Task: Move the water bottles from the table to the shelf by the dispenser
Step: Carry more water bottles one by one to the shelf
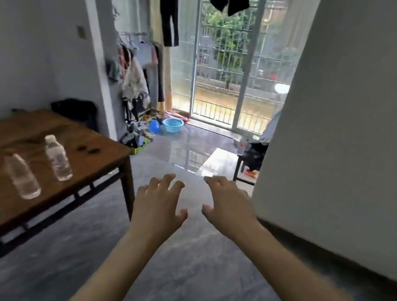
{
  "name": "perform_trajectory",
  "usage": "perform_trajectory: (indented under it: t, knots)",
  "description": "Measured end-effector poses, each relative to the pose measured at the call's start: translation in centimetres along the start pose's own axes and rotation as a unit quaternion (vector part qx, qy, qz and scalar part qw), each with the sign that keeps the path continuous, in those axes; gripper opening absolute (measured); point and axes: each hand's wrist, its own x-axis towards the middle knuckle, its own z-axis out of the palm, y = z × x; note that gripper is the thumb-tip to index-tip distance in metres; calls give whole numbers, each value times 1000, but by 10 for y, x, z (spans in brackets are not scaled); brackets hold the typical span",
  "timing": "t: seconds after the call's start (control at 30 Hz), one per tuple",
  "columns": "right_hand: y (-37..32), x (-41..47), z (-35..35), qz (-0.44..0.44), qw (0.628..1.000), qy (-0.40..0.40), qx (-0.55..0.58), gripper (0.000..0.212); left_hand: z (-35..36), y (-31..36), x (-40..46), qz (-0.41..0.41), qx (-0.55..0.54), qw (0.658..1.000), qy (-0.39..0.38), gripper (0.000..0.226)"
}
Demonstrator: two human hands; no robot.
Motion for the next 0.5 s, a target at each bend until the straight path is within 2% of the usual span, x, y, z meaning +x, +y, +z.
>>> perform_trajectory:
  t: [0.2,0.5]
  knots:
    - [-81,47,27,-125,991,-36,23,68,-17,-82,-25,-137,57,989,-25,58]
    - [-112,82,47,-228,970,-60,67,67,-9,-109,-35,-258,56,964,-37,60]
